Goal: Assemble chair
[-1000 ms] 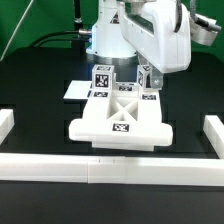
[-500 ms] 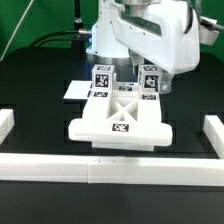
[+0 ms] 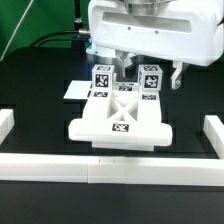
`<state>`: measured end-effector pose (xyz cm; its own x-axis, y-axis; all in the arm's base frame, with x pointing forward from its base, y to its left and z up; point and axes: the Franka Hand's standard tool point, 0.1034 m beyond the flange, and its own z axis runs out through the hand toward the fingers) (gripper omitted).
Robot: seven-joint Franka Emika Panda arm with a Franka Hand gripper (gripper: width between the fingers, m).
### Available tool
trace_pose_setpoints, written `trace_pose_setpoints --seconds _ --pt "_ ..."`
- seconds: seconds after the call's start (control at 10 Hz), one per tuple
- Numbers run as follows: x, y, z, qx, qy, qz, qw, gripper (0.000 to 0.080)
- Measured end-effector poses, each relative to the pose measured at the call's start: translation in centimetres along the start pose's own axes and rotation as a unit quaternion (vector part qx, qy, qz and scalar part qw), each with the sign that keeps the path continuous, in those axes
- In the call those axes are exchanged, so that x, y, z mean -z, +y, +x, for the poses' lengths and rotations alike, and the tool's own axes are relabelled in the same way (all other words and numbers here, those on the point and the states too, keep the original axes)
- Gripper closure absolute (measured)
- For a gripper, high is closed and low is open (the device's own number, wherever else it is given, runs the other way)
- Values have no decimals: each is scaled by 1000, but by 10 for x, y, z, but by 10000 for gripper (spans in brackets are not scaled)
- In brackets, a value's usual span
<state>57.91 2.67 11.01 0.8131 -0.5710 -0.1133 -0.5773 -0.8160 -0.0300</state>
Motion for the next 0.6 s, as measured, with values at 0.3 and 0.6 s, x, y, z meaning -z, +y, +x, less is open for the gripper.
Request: trace_pose_setpoints --seconds 0.3,0.6 --pt "-1 -4 -1 113 -2 -8 994 151" --pt "-2 -4 -3 211 -2 -12 978 151"
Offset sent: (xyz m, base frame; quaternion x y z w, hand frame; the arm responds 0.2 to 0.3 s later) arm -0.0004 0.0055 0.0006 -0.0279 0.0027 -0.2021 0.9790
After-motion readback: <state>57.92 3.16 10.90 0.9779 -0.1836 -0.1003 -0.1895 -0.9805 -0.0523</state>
